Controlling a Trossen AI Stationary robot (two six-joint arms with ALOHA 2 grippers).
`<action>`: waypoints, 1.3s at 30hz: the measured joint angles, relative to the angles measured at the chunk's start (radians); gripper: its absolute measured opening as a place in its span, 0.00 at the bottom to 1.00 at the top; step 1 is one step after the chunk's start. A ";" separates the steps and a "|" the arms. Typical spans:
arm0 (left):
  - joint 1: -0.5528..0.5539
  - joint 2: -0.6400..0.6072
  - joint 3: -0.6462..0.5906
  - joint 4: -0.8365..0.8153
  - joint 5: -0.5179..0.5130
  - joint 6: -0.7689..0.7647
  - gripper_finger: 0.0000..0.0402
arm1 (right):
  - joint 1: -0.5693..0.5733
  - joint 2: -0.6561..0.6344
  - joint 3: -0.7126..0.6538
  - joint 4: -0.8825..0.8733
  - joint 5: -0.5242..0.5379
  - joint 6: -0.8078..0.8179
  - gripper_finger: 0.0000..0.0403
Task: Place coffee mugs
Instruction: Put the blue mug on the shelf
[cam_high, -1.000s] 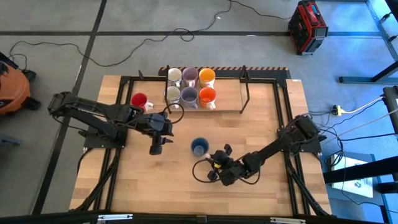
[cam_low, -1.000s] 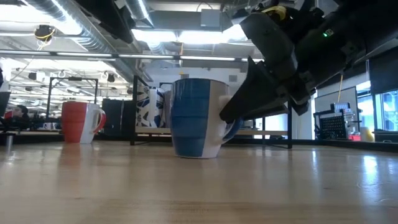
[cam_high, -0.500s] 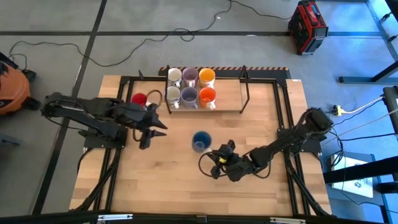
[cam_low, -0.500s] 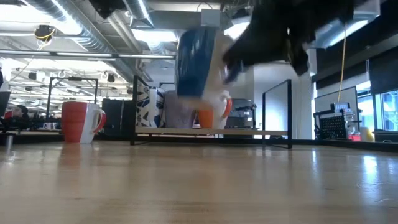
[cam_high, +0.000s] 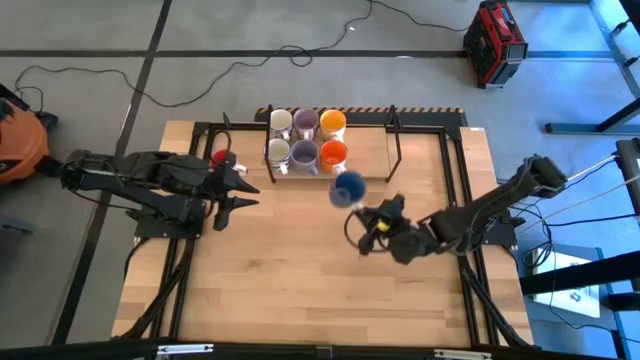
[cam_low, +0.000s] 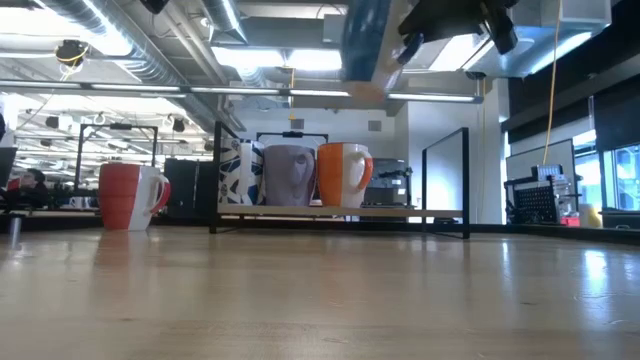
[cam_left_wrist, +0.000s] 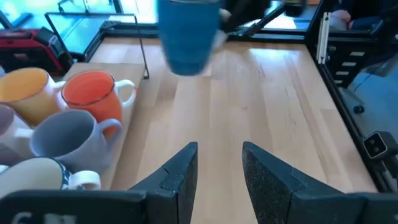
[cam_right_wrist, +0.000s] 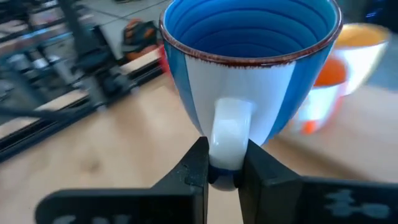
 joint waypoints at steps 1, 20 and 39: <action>0.000 -0.002 0.000 0.002 -0.001 0.002 0.30 | -0.016 -0.019 0.000 -0.025 0.006 0.000 0.08; 0.000 0.000 0.000 0.000 -0.053 0.006 0.30 | -0.441 -0.024 0.000 -0.042 0.007 -0.098 0.08; 0.000 0.000 0.000 -0.019 -0.049 0.092 0.30 | -0.583 0.133 0.001 -0.003 -0.044 0.112 0.08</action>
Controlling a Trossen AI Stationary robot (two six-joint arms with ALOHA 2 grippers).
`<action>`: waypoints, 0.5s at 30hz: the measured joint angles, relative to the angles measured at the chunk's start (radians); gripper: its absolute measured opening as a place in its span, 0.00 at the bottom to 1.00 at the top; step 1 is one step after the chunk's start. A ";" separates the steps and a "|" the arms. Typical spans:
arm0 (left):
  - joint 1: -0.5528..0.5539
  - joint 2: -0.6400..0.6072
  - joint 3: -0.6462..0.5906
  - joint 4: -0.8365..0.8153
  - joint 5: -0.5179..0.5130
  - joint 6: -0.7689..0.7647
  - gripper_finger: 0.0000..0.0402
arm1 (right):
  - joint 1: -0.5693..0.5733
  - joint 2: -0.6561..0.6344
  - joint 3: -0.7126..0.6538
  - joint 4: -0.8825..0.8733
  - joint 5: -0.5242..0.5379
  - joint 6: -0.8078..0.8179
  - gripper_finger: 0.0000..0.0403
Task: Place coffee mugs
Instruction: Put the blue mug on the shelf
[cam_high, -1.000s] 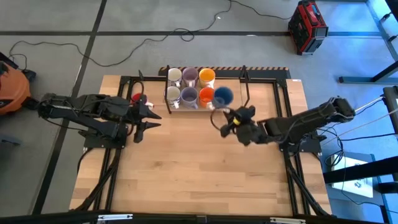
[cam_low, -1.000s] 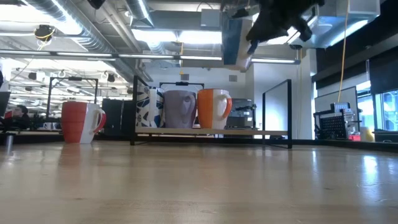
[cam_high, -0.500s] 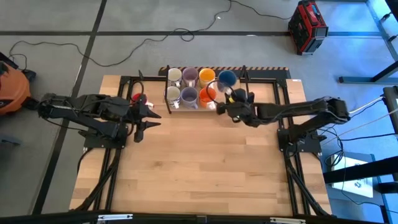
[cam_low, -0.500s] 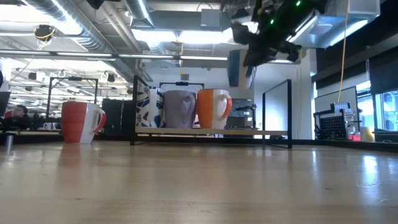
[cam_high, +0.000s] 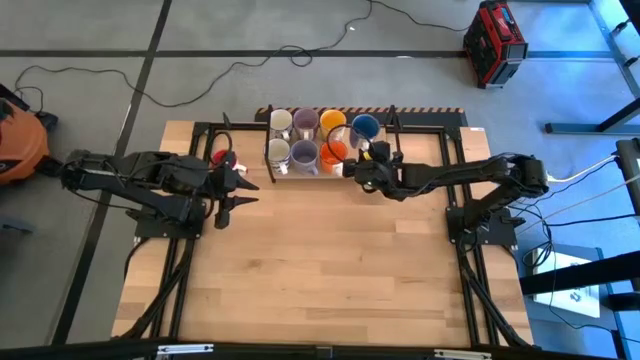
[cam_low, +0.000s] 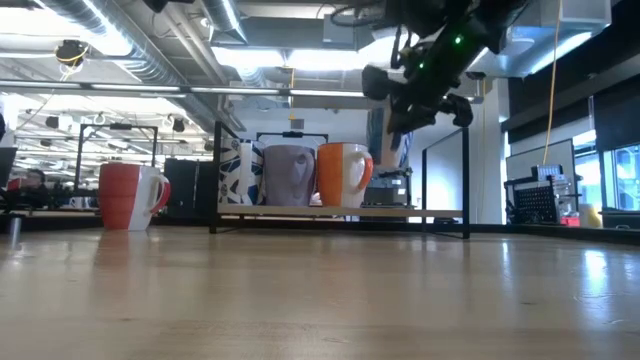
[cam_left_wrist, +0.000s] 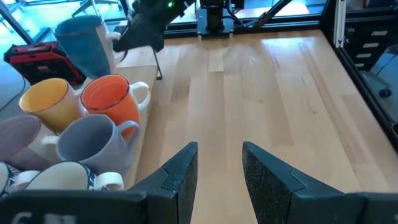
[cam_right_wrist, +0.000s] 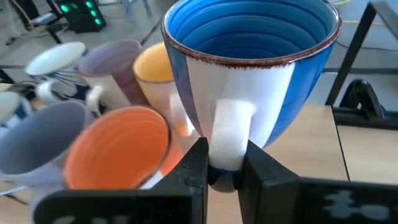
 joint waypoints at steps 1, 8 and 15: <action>0.000 0.000 0.000 0.000 0.001 0.007 0.30 | -0.003 0.009 0.000 -0.001 -0.001 0.007 0.08; 0.000 0.000 0.000 0.000 0.001 0.031 0.30 | -0.017 0.062 0.000 0.006 0.001 0.030 0.08; 0.000 0.000 0.000 0.000 0.002 0.045 0.30 | -0.052 0.087 0.000 0.003 -0.037 0.022 0.08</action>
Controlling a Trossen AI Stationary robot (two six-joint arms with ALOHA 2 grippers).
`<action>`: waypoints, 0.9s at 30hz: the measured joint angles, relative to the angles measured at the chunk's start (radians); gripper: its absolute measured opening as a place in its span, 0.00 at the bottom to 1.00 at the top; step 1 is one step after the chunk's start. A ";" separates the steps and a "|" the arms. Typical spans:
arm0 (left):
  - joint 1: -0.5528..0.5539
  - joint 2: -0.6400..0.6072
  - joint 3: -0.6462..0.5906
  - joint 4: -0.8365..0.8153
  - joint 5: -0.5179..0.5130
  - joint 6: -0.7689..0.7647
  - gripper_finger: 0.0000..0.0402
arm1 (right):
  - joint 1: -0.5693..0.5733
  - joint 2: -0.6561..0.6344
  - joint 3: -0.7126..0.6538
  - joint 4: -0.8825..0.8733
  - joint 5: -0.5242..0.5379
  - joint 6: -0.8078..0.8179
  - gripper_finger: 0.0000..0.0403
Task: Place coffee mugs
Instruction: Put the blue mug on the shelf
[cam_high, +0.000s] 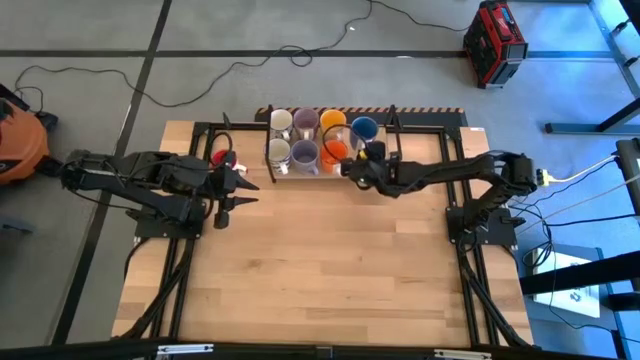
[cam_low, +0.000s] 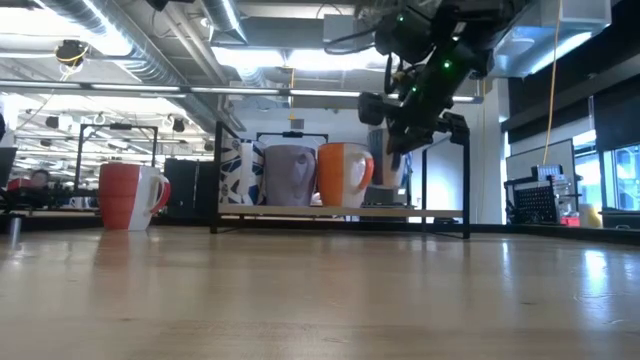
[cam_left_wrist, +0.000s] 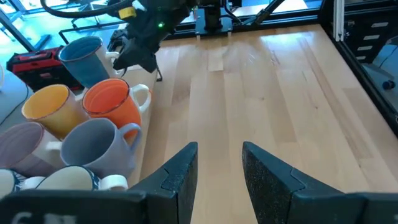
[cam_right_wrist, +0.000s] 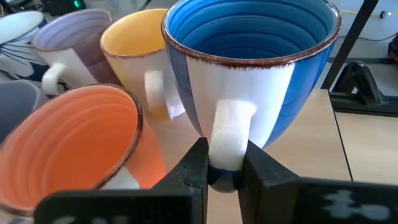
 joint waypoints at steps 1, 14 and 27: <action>0.000 0.000 0.000 0.000 0.000 0.000 0.30 | -0.008 0.000 0.000 -0.003 -0.006 -0.002 0.08; 0.000 0.000 0.000 -0.002 0.000 -0.002 0.30 | -0.050 0.000 0.000 0.005 -0.057 -0.025 0.08; 0.000 0.000 0.000 -0.002 0.000 -0.002 0.30 | 0.001 -0.023 0.040 0.010 -0.025 -0.127 0.08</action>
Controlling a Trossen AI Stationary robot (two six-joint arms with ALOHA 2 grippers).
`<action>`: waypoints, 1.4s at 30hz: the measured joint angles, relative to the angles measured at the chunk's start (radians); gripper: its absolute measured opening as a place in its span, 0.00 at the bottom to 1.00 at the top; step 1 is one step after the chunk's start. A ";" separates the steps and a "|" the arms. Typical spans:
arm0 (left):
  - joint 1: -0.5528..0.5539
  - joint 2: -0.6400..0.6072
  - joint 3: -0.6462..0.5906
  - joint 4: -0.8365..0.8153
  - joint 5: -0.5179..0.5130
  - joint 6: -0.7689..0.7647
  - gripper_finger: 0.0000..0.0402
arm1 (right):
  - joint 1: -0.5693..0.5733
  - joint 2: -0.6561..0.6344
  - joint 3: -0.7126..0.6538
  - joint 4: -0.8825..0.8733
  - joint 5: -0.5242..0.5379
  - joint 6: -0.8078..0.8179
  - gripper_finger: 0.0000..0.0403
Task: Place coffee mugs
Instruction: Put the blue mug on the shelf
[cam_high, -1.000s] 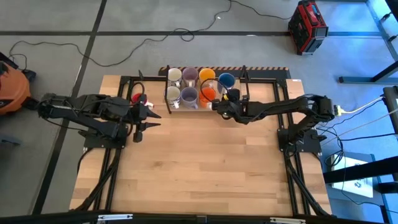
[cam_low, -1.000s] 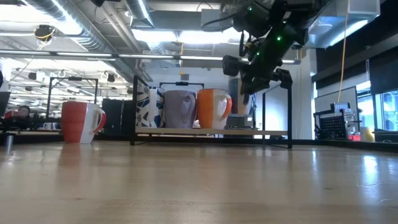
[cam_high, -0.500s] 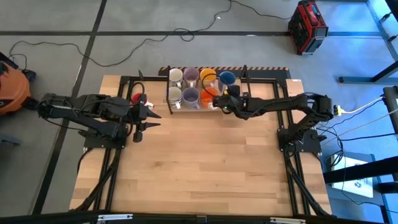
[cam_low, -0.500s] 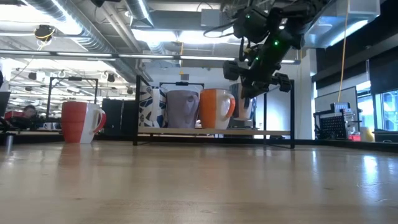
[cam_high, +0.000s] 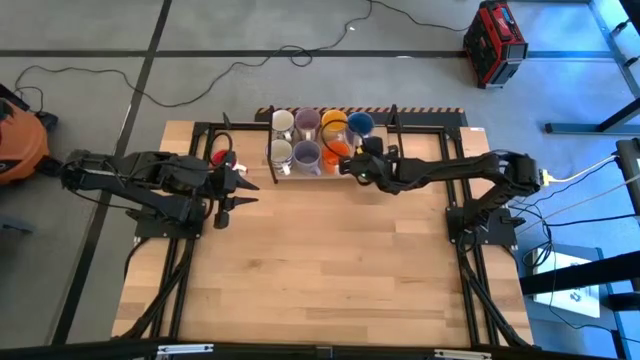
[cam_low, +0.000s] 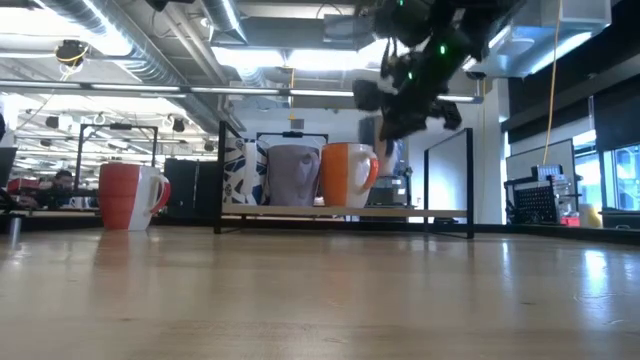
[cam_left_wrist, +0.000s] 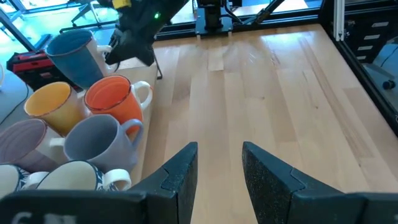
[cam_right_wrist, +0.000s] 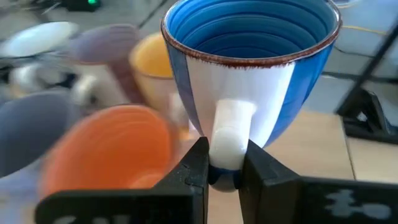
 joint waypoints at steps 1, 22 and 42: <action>0.000 0.000 0.000 0.000 0.000 0.000 0.30 | 0.011 -0.005 0.014 -0.006 -0.007 -0.020 0.08; 0.000 0.000 0.000 0.008 -0.008 -0.005 0.30 | 0.189 -0.059 0.209 -0.263 0.097 -0.078 0.08; -0.002 0.003 -0.001 0.002 0.034 -0.056 0.30 | 0.577 0.117 0.208 -0.171 -0.305 -0.154 0.08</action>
